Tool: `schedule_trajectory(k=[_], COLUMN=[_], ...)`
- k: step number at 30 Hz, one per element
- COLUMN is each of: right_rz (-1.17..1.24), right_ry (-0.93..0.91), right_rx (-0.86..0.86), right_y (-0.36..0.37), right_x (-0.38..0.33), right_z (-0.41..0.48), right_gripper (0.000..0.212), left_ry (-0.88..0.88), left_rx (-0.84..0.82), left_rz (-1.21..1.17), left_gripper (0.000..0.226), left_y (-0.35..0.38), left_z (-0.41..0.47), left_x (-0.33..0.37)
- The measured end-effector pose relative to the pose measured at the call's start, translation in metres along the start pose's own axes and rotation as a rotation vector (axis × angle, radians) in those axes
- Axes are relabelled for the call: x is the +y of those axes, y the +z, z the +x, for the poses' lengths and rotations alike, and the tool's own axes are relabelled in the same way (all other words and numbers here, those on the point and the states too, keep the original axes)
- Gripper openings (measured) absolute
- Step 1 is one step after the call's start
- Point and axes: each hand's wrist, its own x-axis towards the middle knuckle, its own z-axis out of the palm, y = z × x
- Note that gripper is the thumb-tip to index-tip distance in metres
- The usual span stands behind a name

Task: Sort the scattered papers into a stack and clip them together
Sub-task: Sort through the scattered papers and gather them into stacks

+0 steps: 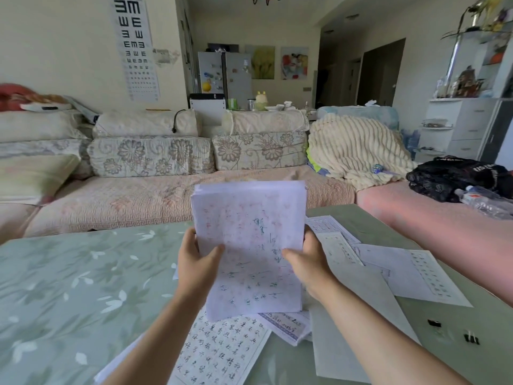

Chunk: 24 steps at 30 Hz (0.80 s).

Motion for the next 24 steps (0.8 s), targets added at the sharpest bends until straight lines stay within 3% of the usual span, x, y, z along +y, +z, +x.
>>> schedule_trajectory(k=[3,7,13,16,19,21,24], right_rz=[-0.020,-0.062,-0.159,-0.176,-0.170,-0.167,-0.129], right_ry=[-0.009,0.006,0.000,0.053,0.132,0.200,0.304], right_rx=[-0.009,-0.071,-0.070,-0.114,-0.148,-0.185,-0.225], right_y=[0.000,0.003,0.018,0.040,0.075,0.106,0.158], right_x=[0.000,0.008,-0.003,-0.015,-0.022,-0.020,-0.018], right_z=[-0.003,-0.010,-0.007,-0.005,-0.003,-0.001,-0.002], right_gripper=[0.042,0.040,0.024,0.025,0.027,0.027,0.027], left_ry=[0.043,-0.027,-0.043,0.000,-0.188,-0.383,-0.522], left_rx=[0.029,-0.026,-0.063,-0.085,-0.152,-0.163,-0.138], left_rz=[0.010,0.115,0.417,0.667,0.786,0.659,0.538], left_gripper=[0.037,0.036,0.017,0.023,0.031,0.038,0.028], left_y=[0.005,0.004,-0.017,-0.040,-0.077,-0.108,-0.159], left_z=[-0.002,-0.010,0.005,0.016,0.030,0.039,0.049], left_x=[0.000,-0.017,-0.020,-0.009,-0.004,-0.005,-0.013])
